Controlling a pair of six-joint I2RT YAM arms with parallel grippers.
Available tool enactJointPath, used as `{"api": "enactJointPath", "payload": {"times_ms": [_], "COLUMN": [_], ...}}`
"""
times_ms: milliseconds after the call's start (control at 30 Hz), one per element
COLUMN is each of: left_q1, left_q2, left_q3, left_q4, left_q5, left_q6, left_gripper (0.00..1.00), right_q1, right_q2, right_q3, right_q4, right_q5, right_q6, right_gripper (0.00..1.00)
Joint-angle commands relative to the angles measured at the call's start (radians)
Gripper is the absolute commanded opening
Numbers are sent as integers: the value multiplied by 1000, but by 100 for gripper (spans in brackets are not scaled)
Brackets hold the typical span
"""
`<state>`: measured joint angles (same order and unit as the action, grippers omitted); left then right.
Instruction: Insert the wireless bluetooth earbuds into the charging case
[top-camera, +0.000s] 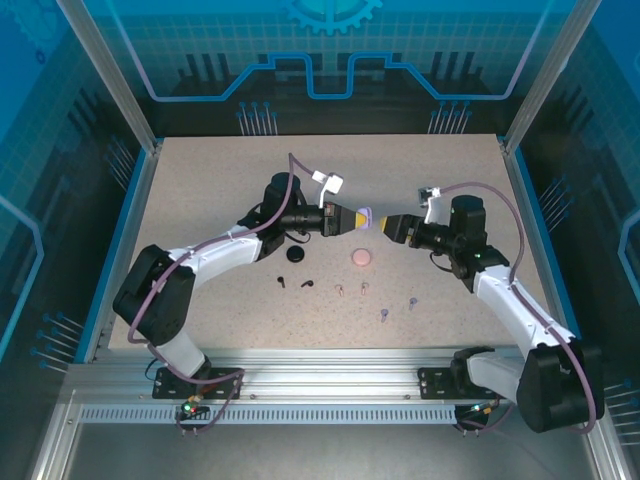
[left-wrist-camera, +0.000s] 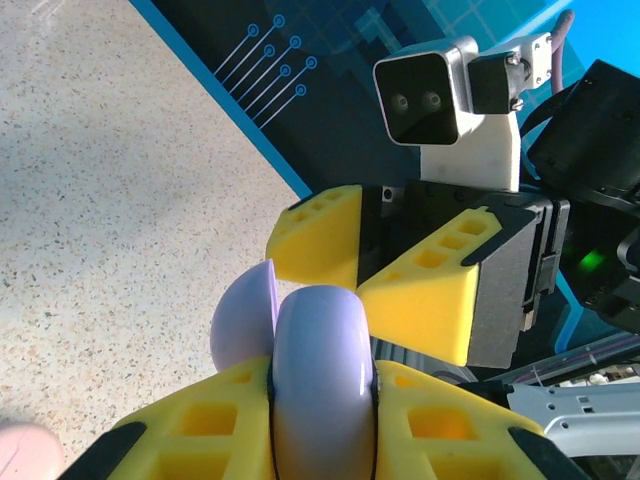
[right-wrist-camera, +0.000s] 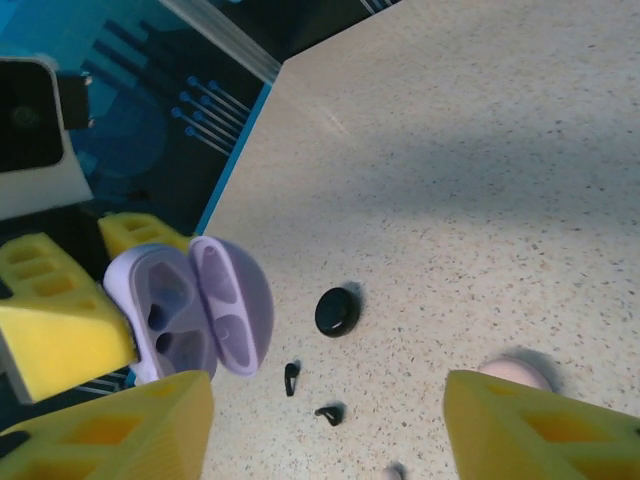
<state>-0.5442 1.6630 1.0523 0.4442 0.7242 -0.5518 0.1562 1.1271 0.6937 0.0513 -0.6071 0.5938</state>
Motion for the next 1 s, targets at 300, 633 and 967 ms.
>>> {"api": "enactJointPath", "payload": {"times_ms": [300,633,967], "left_q1": [-1,-2,-7], "left_q2": [22,26,31], "left_q3": [33,40,43], "left_q4": [56,68,74], "left_q5": [35,33,46], "left_q6": [-40,-50,-55], "left_gripper": [0,0,0], "right_q1": [40,73,74], "right_q2": [71,130,153], "right_q3": [68,85,103], "right_q4": [30,39,38], "right_q5": [-53,-38,-28], "right_q6": [-6,-14,-17], "right_gripper": [54,48,38]}}
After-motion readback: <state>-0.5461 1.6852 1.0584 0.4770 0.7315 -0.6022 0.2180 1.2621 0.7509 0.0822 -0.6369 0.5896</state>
